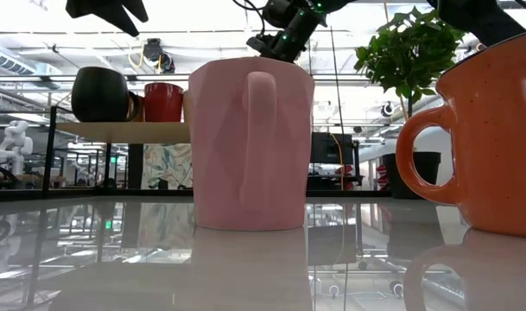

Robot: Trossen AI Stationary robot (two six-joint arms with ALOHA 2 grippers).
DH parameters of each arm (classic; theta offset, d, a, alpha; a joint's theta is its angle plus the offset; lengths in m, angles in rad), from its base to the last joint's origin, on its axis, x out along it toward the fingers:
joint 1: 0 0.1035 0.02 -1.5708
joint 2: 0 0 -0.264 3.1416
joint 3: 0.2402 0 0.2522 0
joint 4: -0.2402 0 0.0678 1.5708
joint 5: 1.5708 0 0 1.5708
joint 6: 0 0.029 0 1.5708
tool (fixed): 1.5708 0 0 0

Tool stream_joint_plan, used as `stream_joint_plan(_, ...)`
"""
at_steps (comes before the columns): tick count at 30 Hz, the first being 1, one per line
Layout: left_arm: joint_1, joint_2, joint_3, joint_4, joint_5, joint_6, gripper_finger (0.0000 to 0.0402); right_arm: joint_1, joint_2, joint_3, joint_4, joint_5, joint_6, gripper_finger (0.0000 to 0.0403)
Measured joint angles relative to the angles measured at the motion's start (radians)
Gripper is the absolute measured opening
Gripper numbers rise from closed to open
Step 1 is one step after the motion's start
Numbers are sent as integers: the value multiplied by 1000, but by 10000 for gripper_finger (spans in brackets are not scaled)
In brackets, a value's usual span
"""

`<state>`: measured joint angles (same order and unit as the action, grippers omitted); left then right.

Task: Place coffee mugs
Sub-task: Put the green mug on the shelf

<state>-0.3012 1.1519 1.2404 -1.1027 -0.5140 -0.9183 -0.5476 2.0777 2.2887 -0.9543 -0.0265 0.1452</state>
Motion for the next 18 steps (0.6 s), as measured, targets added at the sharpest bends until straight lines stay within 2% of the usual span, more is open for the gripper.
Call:
stream_joint_plan(9, 0, 0, 0, 0, 0, 16, 182, 3, 0, 0, -11, -15, -1, 131)
stream_joint_plan(18, 0, 0, 0, 0, 0, 16, 182, 36, 0, 0, -108, -199, -33, 130)
